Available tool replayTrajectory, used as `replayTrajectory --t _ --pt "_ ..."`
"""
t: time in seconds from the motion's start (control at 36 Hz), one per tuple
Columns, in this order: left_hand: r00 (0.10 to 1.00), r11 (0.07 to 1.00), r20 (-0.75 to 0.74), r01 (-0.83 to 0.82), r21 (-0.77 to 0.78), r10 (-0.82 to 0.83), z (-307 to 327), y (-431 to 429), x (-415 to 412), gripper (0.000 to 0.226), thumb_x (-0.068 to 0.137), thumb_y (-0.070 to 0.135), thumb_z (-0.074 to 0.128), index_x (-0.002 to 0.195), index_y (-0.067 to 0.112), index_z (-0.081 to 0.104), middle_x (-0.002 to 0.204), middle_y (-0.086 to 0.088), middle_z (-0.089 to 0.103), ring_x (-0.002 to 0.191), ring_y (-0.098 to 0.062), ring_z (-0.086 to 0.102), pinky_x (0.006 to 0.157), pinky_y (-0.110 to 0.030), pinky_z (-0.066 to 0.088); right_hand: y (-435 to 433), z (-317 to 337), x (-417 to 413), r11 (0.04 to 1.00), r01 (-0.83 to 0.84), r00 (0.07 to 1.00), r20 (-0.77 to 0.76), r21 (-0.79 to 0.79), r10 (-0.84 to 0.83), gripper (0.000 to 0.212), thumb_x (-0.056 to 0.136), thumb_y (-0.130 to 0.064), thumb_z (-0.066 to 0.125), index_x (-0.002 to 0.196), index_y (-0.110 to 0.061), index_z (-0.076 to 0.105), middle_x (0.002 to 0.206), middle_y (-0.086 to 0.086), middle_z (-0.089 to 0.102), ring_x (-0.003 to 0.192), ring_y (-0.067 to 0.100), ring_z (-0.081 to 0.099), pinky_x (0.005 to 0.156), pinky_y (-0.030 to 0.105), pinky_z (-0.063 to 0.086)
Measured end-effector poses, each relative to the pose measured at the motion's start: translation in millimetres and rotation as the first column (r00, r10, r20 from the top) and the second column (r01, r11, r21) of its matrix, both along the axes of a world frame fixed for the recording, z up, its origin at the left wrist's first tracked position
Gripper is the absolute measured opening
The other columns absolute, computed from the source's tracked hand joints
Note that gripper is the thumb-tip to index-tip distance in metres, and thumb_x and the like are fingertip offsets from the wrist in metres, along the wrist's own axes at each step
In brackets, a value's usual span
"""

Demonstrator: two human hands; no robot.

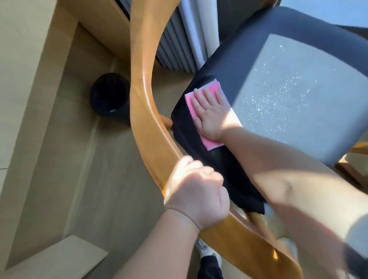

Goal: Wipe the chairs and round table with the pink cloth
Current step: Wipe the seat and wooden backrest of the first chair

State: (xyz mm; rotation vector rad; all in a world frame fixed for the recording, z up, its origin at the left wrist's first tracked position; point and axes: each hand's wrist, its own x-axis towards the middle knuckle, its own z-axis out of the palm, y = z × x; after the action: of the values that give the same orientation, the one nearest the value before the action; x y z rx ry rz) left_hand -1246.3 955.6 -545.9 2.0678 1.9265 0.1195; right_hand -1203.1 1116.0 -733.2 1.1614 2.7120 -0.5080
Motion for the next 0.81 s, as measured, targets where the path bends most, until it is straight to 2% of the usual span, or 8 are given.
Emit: replayTrajectory --t 0.14,0.28,0.5,0.61,0.67,0.72,0.75,0.81 --pt "1.0 0.996 -0.006 -0.005 -0.092 0.004 3.6 -1.8 1.5 0.03 0.071 0.022 0.039 0.045 0.016 0.052 0.045 0.002 0.044 0.048 -0.018 0.034 0.067 -0.028 0.033 19.1 -3.9 -10.5 1.0 0.0 1.0 -0.023 0.015 0.0 0.063 0.1 -0.045 0.009 0.153 -0.013 0.024 0.16 0.011 0.022 0.148 0.033 0.015 0.119 0.053 0.004" --pt "1.0 0.988 -0.02 0.019 -0.153 -0.022 5.9 -3.1 3.2 0.033 0.075 0.024 0.041 0.052 0.015 0.064 0.05 0.002 0.053 0.052 -0.018 0.049 0.075 -0.03 0.045 9.6 -4.4 10.1 1.0 -0.01 1.0 0.009 0.023 0.01 0.066 0.098 -0.047 0.008 0.154 -0.013 0.02 0.161 0.01 0.018 0.149 0.031 0.013 0.12 0.049 0.003" --pt "0.996 0.98 -0.083 -0.001 -0.197 -0.015 14.0 -2.9 8.9 0.037 0.075 0.026 0.039 0.056 0.011 0.067 0.054 -0.002 0.06 0.054 -0.022 0.056 0.076 -0.033 0.042 -35.0 -0.8 92.5 0.999 0.019 0.999 0.027 0.043 -0.02 0.056 0.099 -0.035 0.03 0.146 -0.004 0.033 0.151 0.022 0.035 0.139 0.043 0.026 0.116 0.053 0.014" --pt "0.991 0.959 0.011 -0.125 -0.256 0.132 19.8 -3.1 14.0 0.032 0.074 0.025 0.038 0.051 0.013 0.058 0.048 -0.001 0.053 0.051 -0.024 0.049 0.068 -0.031 0.037 -71.4 7.3 142.4 0.992 0.119 0.993 -0.001 0.035 -0.119 0.051 0.102 -0.035 0.034 0.147 -0.013 0.034 0.15 0.014 0.04 0.139 0.039 0.032 0.117 0.051 0.016" --pt "0.914 0.813 0.139 -0.26 -0.521 0.381 24.5 -0.9 17.7 0.034 0.086 0.021 0.039 0.059 0.01 0.058 0.034 0.002 0.045 0.049 -0.022 0.043 0.06 -0.026 0.034 -88.8 11.0 166.8 0.986 0.166 0.986 0.011 -0.003 -0.166 0.052 0.103 -0.038 0.03 0.149 -0.013 0.032 0.152 0.012 0.04 0.141 0.037 0.031 0.118 0.049 0.016" --pt "0.821 0.714 0.144 -0.379 -0.589 0.553 18.1 -5.8 20.3 0.03 0.094 0.02 0.043 0.086 0.003 0.066 0.027 0.003 0.037 0.049 -0.017 0.038 0.052 -0.014 0.033 -104.7 14.8 189.4 0.979 0.198 0.98 0.04 -0.041 -0.196 0.055 0.102 -0.039 0.031 0.149 -0.011 0.035 0.151 0.013 0.04 0.14 0.037 0.033 0.116 0.05 0.02" --pt "0.859 0.742 0.156 -0.313 -0.594 0.487 19.2 -4.7 20.7 0.034 0.092 0.02 0.042 0.088 -0.003 0.067 0.033 -0.002 0.042 0.049 -0.021 0.044 0.054 -0.013 0.04 -111.9 16.4 199.2 0.978 0.205 0.978 0.056 -0.048 -0.203 0.056 0.101 -0.039 0.031 0.149 -0.009 0.036 0.15 0.015 0.041 0.138 0.038 0.035 0.115 0.052 0.023" --pt "0.944 0.846 0.125 -0.207 -0.491 0.304 20.7 -5.0 20.2 0.04 0.079 0.025 0.037 0.063 0.0 0.064 0.047 -0.011 0.052 0.049 -0.031 0.055 0.065 -0.03 0.051 -124.4 18.7 215.7 0.974 0.218 0.973 0.09 -0.059 -0.213 0.059 0.1 -0.041 0.029 0.149 -0.009 0.036 0.149 0.017 0.043 0.134 0.041 0.039 0.112 0.052 0.026"
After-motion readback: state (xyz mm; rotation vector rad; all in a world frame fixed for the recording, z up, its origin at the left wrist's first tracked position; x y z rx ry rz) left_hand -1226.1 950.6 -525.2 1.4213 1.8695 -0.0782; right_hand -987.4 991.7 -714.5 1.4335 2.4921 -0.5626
